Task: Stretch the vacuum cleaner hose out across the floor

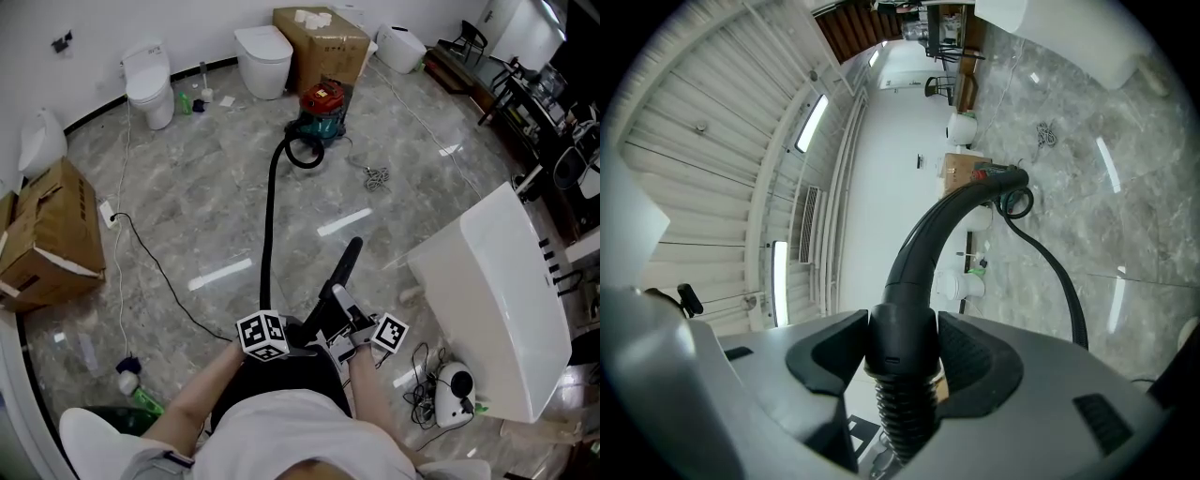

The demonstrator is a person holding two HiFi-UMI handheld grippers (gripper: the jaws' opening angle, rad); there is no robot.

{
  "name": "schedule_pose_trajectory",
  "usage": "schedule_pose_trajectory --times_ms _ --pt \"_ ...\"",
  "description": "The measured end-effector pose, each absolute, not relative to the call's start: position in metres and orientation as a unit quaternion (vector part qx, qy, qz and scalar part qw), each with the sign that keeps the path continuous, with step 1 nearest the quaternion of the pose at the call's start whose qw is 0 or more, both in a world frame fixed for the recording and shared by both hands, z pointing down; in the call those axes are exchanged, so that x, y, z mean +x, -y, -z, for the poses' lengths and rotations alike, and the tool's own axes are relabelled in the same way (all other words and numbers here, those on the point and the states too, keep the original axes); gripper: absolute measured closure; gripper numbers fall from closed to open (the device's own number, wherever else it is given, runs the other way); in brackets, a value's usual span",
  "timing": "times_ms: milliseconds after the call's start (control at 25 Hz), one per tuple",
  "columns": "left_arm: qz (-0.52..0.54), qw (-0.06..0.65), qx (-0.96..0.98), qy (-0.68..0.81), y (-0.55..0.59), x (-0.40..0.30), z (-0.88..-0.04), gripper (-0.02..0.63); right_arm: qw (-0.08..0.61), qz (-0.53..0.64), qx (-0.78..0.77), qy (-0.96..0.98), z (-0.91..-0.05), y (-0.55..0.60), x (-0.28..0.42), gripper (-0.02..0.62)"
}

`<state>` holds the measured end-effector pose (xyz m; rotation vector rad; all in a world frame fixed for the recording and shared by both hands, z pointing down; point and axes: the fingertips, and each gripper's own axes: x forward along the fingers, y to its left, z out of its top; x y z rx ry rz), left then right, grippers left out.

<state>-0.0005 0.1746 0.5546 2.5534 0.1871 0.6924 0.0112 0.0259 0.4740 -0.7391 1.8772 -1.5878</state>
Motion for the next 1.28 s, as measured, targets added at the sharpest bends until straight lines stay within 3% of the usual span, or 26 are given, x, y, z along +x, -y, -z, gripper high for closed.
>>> schedule_pose_trajectory --times_ms 520,1280 --pt "-0.264 0.228 0.934 -0.079 -0.216 0.019 -0.55 0.46 0.284 0.59 -0.282 -0.701 -0.467 -0.07 0.036 0.354" --pt "-0.284 0.171 0.941 -0.065 -0.392 0.037 -0.548 0.46 0.3 0.564 -0.283 -0.715 -0.451 -0.257 0.058 0.354"
